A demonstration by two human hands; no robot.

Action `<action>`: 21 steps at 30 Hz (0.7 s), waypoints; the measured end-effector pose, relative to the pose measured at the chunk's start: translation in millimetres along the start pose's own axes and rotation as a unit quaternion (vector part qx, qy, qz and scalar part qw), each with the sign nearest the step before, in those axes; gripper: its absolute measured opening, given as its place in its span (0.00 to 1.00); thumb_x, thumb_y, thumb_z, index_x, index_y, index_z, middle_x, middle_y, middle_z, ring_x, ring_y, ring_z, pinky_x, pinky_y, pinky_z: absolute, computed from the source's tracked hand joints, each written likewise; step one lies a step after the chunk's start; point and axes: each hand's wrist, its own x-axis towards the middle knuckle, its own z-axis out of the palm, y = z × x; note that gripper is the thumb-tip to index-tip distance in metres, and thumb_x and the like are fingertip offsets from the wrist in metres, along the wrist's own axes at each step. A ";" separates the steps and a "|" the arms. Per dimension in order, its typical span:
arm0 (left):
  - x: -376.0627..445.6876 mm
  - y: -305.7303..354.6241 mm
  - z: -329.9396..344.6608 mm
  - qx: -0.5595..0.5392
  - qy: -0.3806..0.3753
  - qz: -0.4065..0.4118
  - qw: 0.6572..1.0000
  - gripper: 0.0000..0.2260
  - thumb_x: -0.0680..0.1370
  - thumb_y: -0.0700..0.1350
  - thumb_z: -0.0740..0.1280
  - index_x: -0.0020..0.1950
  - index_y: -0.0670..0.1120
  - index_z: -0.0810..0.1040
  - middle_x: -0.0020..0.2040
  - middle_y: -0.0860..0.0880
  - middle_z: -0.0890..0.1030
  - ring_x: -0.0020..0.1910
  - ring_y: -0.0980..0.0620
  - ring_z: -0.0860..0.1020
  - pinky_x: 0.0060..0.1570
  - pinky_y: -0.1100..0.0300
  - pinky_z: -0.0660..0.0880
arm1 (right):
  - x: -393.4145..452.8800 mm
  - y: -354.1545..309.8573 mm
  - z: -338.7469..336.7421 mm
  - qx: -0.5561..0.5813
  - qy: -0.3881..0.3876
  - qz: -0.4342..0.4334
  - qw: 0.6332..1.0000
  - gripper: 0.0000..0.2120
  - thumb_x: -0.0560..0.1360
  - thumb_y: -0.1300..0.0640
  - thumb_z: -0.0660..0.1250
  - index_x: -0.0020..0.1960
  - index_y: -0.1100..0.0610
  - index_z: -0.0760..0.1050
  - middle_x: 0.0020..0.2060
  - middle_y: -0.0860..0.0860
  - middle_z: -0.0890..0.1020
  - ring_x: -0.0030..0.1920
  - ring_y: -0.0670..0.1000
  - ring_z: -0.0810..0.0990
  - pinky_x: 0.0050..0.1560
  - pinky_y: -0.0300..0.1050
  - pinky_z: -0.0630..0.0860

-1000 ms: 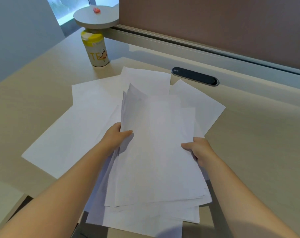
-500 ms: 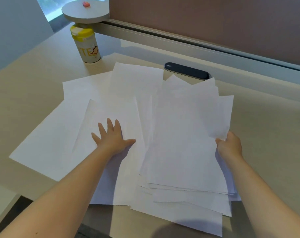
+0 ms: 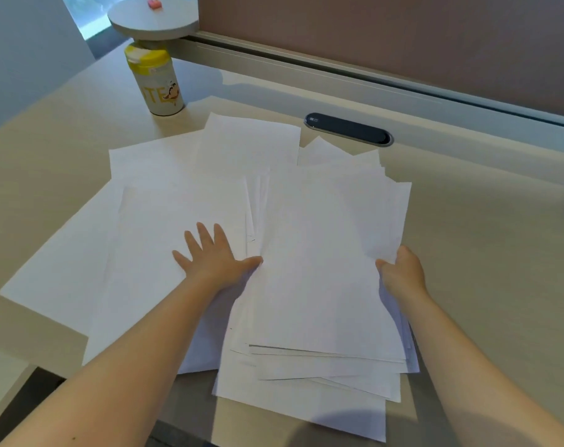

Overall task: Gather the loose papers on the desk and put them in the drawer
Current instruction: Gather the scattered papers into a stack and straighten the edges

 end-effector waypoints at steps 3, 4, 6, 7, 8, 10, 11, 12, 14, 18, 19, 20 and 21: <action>-0.7 -13.1 -2.5 0.003 0.006 -0.026 1.000 0.50 0.68 0.69 0.60 0.75 0.44 0.37 0.77 0.42 0.35 0.76 0.40 0.36 0.72 0.37 0.40 | 0.6 -0.9 1.8 -0.030 0.010 0.008 0.999 0.17 0.76 0.67 0.58 0.64 0.67 0.67 0.65 0.62 0.73 0.65 0.61 0.71 0.63 0.48 0.66; -1.3 -15.6 -2.2 0.006 0.011 -0.026 1.000 0.50 0.68 0.69 0.60 0.76 0.44 0.37 0.77 0.42 0.36 0.76 0.40 0.36 0.72 0.38 0.41 | 0.7 -1.3 1.7 -0.042 0.013 0.011 0.999 0.17 0.76 0.66 0.57 0.65 0.67 0.67 0.65 0.62 0.73 0.65 0.61 0.71 0.63 0.48 0.66; -1.8 -17.2 -2.0 0.012 0.024 -0.021 0.999 0.48 0.70 0.67 0.60 0.76 0.44 0.40 0.78 0.43 0.39 0.76 0.40 0.39 0.73 0.40 0.43 | 0.7 -2.1 0.8 -0.059 0.018 0.019 0.998 0.17 0.76 0.66 0.57 0.65 0.67 0.67 0.65 0.62 0.72 0.65 0.61 0.70 0.63 0.48 0.67; -1.9 -17.0 -3.3 0.010 0.033 -0.020 0.999 0.45 0.71 0.65 0.61 0.76 0.43 0.43 0.78 0.44 0.42 0.77 0.40 0.43 0.73 0.42 0.46 | 0.4 -2.4 0.6 -0.064 0.019 0.024 0.997 0.17 0.76 0.66 0.56 0.65 0.67 0.66 0.65 0.62 0.72 0.65 0.62 0.70 0.63 0.49 0.67; -2.0 -16.0 -5.1 0.009 0.043 -0.016 0.999 0.40 0.73 0.62 0.61 0.75 0.42 0.48 0.78 0.43 0.47 0.76 0.40 0.47 0.72 0.43 0.52 | 0.3 -2.7 0.8 -0.069 0.020 0.027 0.997 0.17 0.76 0.67 0.56 0.65 0.67 0.66 0.65 0.63 0.72 0.65 0.62 0.70 0.62 0.49 0.67; -6.0 -12.8 -9.9 0.011 0.067 -0.003 0.998 0.29 0.74 0.53 0.62 0.70 0.40 0.60 0.73 0.42 0.60 0.71 0.39 0.59 0.65 0.48 0.64 | -1.2 -3.5 2.1 -0.071 0.020 0.032 0.997 0.17 0.76 0.66 0.56 0.65 0.67 0.66 0.65 0.63 0.72 0.65 0.62 0.70 0.62 0.49 0.67; -8.5 -11.1 -11.8 0.004 0.079 -0.002 0.997 0.24 0.75 0.49 0.62 0.66 0.39 0.64 0.69 0.41 0.65 0.67 0.39 0.63 0.60 0.50 0.67 | -2.5 -4.1 2.9 -0.069 0.018 0.035 0.997 0.17 0.76 0.66 0.56 0.64 0.67 0.66 0.65 0.63 0.72 0.65 0.62 0.70 0.62 0.49 0.67; -9.8 -10.1 -13.4 -0.008 0.093 -0.004 0.996 0.20 0.75 0.46 0.62 0.63 0.38 0.66 0.65 0.40 0.68 0.64 0.39 0.66 0.57 0.51 0.68 | -3.6 -4.7 4.2 -0.065 0.017 0.037 0.997 0.17 0.76 0.66 0.56 0.64 0.67 0.66 0.64 0.63 0.72 0.64 0.62 0.71 0.62 0.49 0.67; -12.3 -9.7 -18.1 -0.052 0.120 -0.006 0.991 0.13 0.75 0.41 0.60 0.57 0.36 0.70 0.57 0.40 0.72 0.58 0.39 0.70 0.50 0.52 0.70 | -6.9 -6.6 6.1 -0.055 0.014 0.037 0.998 0.16 0.76 0.66 0.56 0.64 0.68 0.66 0.64 0.63 0.72 0.64 0.62 0.71 0.62 0.49 0.67; -9.0 -12.6 -33.6 -0.285 0.152 0.011 0.946 0.11 0.75 0.37 0.56 0.32 0.43 0.63 0.32 0.48 0.66 0.33 0.48 0.65 0.30 0.60 0.61 | -10.9 -10.0 10.4 -0.026 -0.008 0.028 0.999 0.17 0.77 0.67 0.56 0.64 0.68 0.65 0.65 0.62 0.71 0.65 0.60 0.70 0.63 0.47 0.66; -8.0 -12.5 -38.1 -0.353 0.160 0.019 0.922 0.13 0.75 0.37 0.56 0.31 0.44 0.60 0.31 0.48 0.63 0.32 0.50 0.63 0.30 0.61 0.59 | -11.6 -11.2 11.6 -0.014 -0.015 0.022 1.000 0.17 0.77 0.67 0.56 0.64 0.68 0.65 0.65 0.61 0.72 0.65 0.60 0.70 0.63 0.46 0.66; -8.0 -11.2 -43.0 -0.405 0.171 0.031 0.898 0.13 0.75 0.37 0.56 0.31 0.45 0.59 0.31 0.48 0.62 0.31 0.51 0.62 0.30 0.61 0.59 | -12.5 -12.2 13.3 -0.002 -0.022 0.015 1.000 0.16 0.77 0.67 0.55 0.64 0.68 0.66 0.65 0.61 0.72 0.65 0.59 0.70 0.61 0.45 0.66; -8.2 -9.0 -47.5 -0.446 0.176 0.042 0.877 0.13 0.74 0.37 0.57 0.31 0.44 0.59 0.31 0.48 0.62 0.31 0.51 0.61 0.30 0.60 0.59 | -13.0 -13.8 14.3 0.011 -0.030 0.011 0.999 0.16 0.77 0.68 0.55 0.64 0.68 0.66 0.64 0.61 0.72 0.64 0.59 0.70 0.58 0.42 0.66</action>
